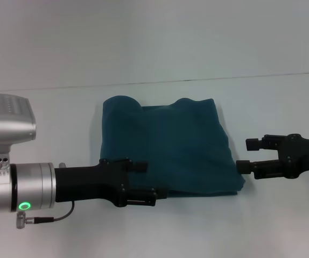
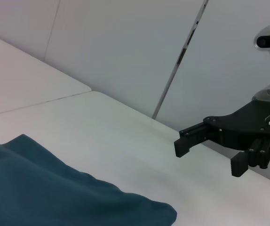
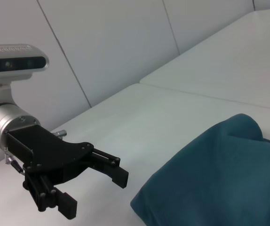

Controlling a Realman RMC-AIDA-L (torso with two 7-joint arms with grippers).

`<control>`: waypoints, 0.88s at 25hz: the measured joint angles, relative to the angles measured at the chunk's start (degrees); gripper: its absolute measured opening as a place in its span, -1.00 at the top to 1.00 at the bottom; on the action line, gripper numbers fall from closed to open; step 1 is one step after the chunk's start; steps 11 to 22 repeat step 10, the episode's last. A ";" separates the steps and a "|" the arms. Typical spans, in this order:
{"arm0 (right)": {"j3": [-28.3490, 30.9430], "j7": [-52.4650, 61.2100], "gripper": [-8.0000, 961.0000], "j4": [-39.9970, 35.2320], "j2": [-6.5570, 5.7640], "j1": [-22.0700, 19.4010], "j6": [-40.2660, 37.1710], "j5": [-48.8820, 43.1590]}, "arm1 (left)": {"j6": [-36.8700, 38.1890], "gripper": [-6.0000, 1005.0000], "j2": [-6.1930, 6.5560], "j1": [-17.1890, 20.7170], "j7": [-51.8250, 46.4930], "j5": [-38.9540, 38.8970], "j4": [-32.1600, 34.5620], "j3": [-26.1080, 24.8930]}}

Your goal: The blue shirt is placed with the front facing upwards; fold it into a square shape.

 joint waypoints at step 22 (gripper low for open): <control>-0.05 0.17 -0.96 0.17 0.01 -0.19 -0.09 0.00 | -0.06 -0.86 0.00 0.06 0.00 0.00 0.00 0.00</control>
